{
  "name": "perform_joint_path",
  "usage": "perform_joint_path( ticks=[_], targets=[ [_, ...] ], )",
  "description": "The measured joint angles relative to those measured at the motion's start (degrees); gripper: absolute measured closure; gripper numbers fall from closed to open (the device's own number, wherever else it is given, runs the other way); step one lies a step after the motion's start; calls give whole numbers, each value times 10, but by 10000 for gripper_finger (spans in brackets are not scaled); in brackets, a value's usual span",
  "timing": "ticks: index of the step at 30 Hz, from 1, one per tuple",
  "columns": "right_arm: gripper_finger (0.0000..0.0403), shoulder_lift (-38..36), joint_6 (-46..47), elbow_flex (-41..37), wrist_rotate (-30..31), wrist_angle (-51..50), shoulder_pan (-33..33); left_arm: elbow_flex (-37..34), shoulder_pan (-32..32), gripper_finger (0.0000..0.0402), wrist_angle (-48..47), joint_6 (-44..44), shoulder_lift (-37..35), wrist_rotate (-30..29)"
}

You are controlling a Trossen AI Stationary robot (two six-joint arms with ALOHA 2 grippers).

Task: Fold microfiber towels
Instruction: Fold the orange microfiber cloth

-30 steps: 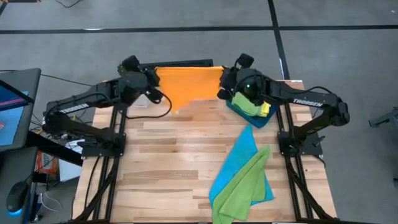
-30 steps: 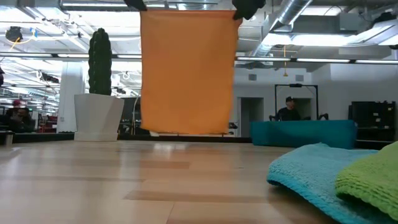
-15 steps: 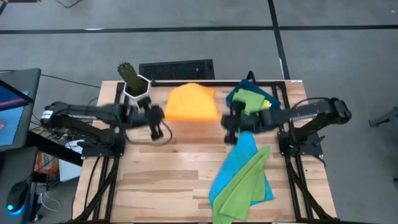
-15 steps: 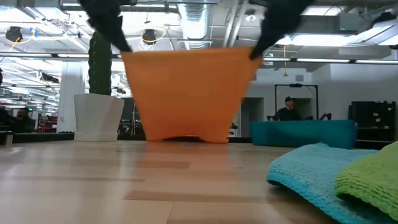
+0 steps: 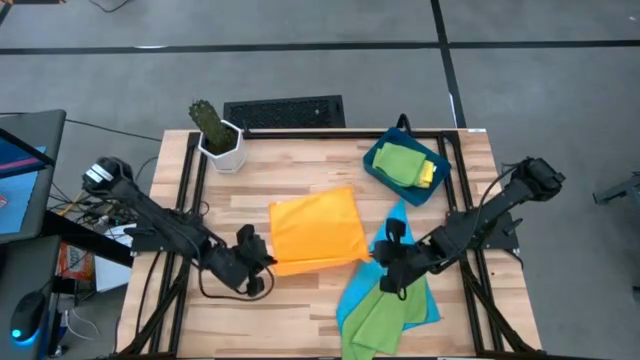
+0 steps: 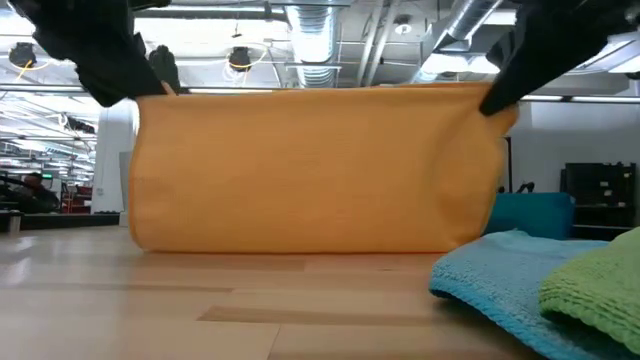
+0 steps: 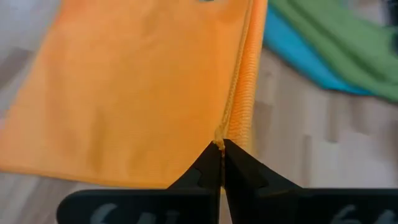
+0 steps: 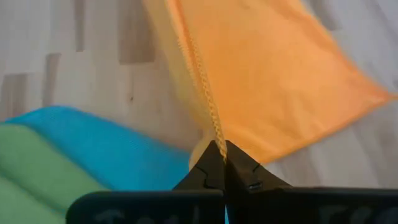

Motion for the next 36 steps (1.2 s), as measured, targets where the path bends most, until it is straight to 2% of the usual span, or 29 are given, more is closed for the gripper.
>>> perform_joint_path(
  ticks=[8, 15, 20, 24, 30, 36],
  targets=[
    [391, 2, -144, 0, 7, 7, -124, 0, 45, 401, -57, 17, 22, -33],
    [391, 7, -269, 0, -51, 71, -251, 0, 104, 401, -128, 37, 17, -66],
    [391, 30, -295, 0, -100, 94, -312, 0, 139, 401, -138, 77, 19, -57],
    [391, 71, -297, 0, -123, 107, -338, -1, 162, 401, -138, 103, 19, -58],
    [390, 129, -317, 0, -118, 125, -345, -1, 184, 401, -134, 125, 19, -57],
    [390, 133, -341, 0, -105, 149, -349, -1, 209, 401, -136, 143, 19, -57]
  ],
)
